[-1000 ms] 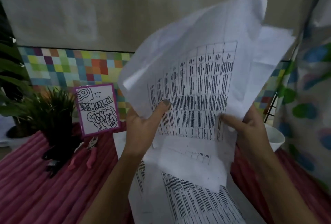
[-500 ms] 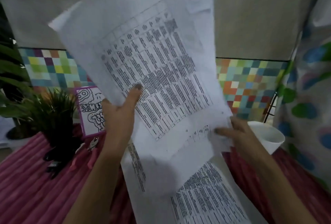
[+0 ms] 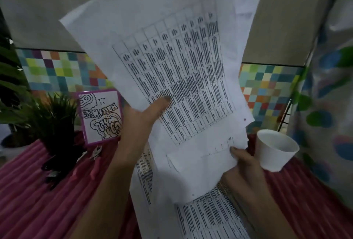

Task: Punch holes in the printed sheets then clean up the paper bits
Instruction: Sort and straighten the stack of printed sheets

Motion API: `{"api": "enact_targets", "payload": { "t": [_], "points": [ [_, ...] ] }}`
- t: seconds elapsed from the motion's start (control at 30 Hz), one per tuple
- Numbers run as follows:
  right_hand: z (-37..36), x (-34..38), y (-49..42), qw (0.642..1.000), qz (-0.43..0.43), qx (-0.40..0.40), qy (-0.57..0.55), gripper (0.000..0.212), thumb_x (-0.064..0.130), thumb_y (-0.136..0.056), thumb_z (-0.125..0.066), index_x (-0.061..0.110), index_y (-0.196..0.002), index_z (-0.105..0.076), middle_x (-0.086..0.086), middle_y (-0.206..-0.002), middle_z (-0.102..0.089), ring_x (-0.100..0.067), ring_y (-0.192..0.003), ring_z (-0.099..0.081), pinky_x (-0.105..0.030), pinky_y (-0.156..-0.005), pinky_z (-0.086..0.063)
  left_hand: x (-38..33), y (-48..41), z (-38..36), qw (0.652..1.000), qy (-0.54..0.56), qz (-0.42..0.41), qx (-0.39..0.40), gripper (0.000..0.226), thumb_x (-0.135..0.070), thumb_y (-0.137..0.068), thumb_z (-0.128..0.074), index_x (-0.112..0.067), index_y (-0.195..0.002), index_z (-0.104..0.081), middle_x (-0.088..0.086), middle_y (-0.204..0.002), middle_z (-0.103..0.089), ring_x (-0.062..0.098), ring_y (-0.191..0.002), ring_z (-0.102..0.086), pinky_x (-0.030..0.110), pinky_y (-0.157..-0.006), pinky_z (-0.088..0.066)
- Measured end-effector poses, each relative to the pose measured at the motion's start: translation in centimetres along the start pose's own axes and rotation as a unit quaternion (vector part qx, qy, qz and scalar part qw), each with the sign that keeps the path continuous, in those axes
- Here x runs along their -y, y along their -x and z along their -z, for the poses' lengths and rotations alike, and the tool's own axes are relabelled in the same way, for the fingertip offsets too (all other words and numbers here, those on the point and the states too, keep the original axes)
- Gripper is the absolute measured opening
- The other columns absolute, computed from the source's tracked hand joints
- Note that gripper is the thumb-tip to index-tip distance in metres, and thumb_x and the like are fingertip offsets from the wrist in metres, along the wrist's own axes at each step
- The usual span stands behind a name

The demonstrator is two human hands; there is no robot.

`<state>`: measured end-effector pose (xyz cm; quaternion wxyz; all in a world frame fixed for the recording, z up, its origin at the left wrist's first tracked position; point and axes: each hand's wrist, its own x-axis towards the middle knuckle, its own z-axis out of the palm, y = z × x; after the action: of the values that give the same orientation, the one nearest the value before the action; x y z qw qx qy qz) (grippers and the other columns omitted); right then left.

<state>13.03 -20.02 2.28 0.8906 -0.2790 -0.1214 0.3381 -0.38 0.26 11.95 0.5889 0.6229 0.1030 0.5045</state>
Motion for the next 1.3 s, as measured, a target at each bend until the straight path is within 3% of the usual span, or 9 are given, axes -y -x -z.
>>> {"api": "enact_targets", "payload": {
  "t": [0.23,0.37,0.5,0.6,0.83,0.97,1.03,1.07,1.3],
  "points": [
    [-2.0,0.0,-1.1,0.985,0.069,-0.020,0.159,0.039,-0.001,-0.084,-0.060,0.004,-0.123,-0.060,-0.013,-0.111,-0.071,-0.031,-0.103,-0.067,-0.044,-0.083,-0.058,1.5,1.7,-1.1,0.999,-0.022,0.020,-0.037,0.056,-0.015,-0.077,-0.082,-0.009,-0.128,-0.058,0.000,-0.116,-0.070,0.017,-0.105,-0.068,0.036,-0.094,-0.053],
    [-2.3,4.7,-2.4,0.884,0.234,-0.064,0.399,0.092,0.014,-0.066,-0.088,0.023,-0.143,-0.037,-0.009,-0.117,-0.068,-0.028,-0.100,-0.069,-0.045,-0.084,-0.057,0.2,0.6,0.2,1.000,0.001,-0.012,-0.017,0.050,0.006,-0.076,-0.075,-0.005,-0.122,-0.059,-0.006,-0.097,-0.075,0.012,-0.088,-0.072,0.024,-0.074,-0.059],
    [-5.6,9.2,-3.6,0.795,0.223,0.029,0.563,0.057,0.035,-0.088,-0.068,0.036,-0.141,-0.046,0.010,-0.140,-0.052,-0.015,-0.130,-0.050,-0.041,-0.105,-0.042,-0.4,-0.5,-0.2,0.999,-0.013,-0.006,0.041,0.052,-0.008,-0.066,-0.085,-0.008,-0.114,-0.066,-0.002,-0.094,-0.075,0.018,-0.087,-0.073,0.040,-0.078,-0.061],
    [-6.9,9.4,-5.0,0.823,0.224,0.021,0.522,0.026,0.007,-0.102,-0.043,0.006,-0.126,-0.054,-0.003,-0.108,-0.061,-0.025,-0.106,-0.060,-0.024,-0.083,-0.049,-0.5,-1.0,-1.3,0.994,-0.035,-0.023,0.104,0.034,-0.006,-0.071,-0.081,-0.024,-0.098,-0.071,0.009,-0.097,-0.074,0.026,-0.091,-0.072,0.044,-0.077,-0.061],
    [-9.0,6.6,-2.7,0.807,0.312,-0.026,0.500,0.019,0.014,-0.086,-0.072,0.015,-0.104,-0.072,0.005,-0.094,-0.075,-0.012,-0.089,-0.071,-0.029,-0.078,-0.058,-0.8,1.7,-4.4,0.992,-0.072,-0.106,0.022,0.036,-0.022,-0.100,-0.054,-0.036,-0.067,-0.054,-0.018,-0.045,-0.048,-0.002,-0.040,-0.044,0.014,-0.045,-0.035],
    [-9.9,5.5,-1.2,0.832,0.324,-0.023,0.450,0.014,0.032,-0.088,-0.069,0.021,-0.095,-0.074,0.002,-0.095,-0.075,-0.003,-0.085,-0.066,-0.038,-0.088,-0.056,-0.4,2.2,-4.5,0.990,-0.045,-0.129,0.019,0.025,-0.015,-0.100,-0.056,-0.034,-0.083,-0.053,-0.027,-0.066,-0.059,-0.011,-0.064,-0.055,0.006,-0.067,-0.043],
    [-9.9,5.5,-1.0,0.838,0.323,-0.076,0.433,0.057,0.052,-0.081,-0.070,0.012,-0.116,-0.050,0.002,-0.085,-0.062,-0.008,-0.083,-0.057,-0.043,-0.092,-0.051,-0.2,2.1,-4.1,0.993,-0.031,-0.112,0.027,0.030,-0.010,-0.097,-0.059,-0.039,-0.089,-0.054,-0.033,-0.075,-0.064,-0.011,-0.072,-0.060,0.006,-0.068,-0.044],
    [-9.8,5.7,-1.2,0.838,0.325,-0.075,0.431,0.041,0.058,-0.077,-0.072,0.026,-0.077,-0.046,-0.002,-0.086,-0.058,-0.015,-0.083,-0.057,-0.045,-0.089,-0.051,0.0,2.0,-3.8,0.995,-0.013,-0.091,0.035,0.032,-0.008,-0.095,-0.061,-0.039,-0.091,-0.055,-0.031,-0.077,-0.066,-0.009,-0.074,-0.062,0.010,-0.068,-0.047],
    [-7.0,5.6,-1.2,0.887,0.270,-0.027,0.374,0.021,0.002,-0.077,-0.071,0.004,-0.098,-0.069,0.003,-0.080,-0.075,-0.014,-0.077,-0.072,-0.024,-0.063,-0.054,1.1,1.3,-1.7,0.998,0.027,0.020,0.061,0.026,-0.019,-0.089,-0.067,-0.022,-0.115,-0.064,-0.019,-0.098,-0.073,-0.003,-0.094,-0.067,0.014,-0.080,-0.051]
  ]
}}
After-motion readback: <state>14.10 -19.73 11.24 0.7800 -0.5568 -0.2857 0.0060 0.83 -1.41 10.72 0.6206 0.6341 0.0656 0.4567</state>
